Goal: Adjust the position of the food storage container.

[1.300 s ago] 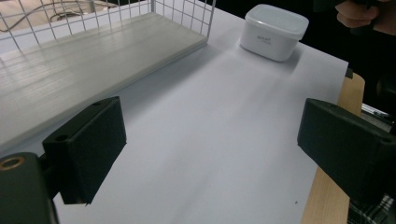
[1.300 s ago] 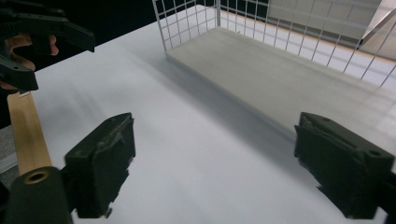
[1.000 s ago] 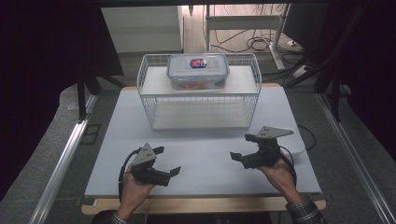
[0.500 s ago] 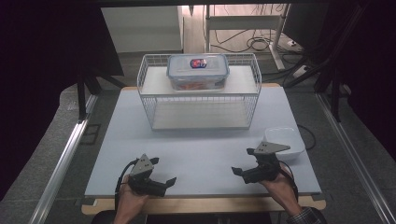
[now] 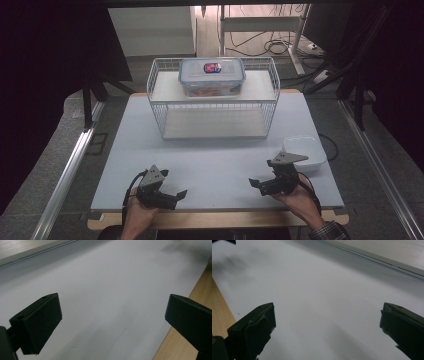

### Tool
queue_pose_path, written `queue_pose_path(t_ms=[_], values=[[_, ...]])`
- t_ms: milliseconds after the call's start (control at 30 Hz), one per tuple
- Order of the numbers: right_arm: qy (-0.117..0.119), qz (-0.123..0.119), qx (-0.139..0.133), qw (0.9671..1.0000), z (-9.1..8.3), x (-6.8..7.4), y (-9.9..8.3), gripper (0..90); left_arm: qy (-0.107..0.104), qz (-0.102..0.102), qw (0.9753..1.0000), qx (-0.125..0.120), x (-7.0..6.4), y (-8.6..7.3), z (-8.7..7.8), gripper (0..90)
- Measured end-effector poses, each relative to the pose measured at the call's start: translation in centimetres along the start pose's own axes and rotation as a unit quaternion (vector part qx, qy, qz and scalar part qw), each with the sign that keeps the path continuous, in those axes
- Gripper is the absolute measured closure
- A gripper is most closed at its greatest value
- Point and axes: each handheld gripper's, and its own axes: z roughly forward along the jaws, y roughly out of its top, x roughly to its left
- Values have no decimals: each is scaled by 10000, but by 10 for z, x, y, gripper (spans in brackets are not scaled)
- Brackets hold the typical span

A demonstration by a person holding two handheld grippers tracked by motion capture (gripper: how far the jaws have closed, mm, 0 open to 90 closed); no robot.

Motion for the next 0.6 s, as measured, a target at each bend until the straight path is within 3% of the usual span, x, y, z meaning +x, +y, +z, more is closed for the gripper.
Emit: queue_pose_path(t_ms=[67,233,333,500,600], values=[[51,21,-16,10000,-3,-1,3,3,-57,16,10000,-11,0,0,0,6],[-275,-31,-142,9995,-16,-9,13,124,-74,27,10000,-13,0,0,0,6],[-553,79,-150,9983,-26,-20,18,287,-84,26,10000,-28,0,0,0,11],[-570,379,-105,9976,-44,-46,21,537,-95,42,9999,0,0,0,0,12],[-792,378,-81,9961,-54,-60,22,702,-128,39,9999,21,0,0,1,17]])
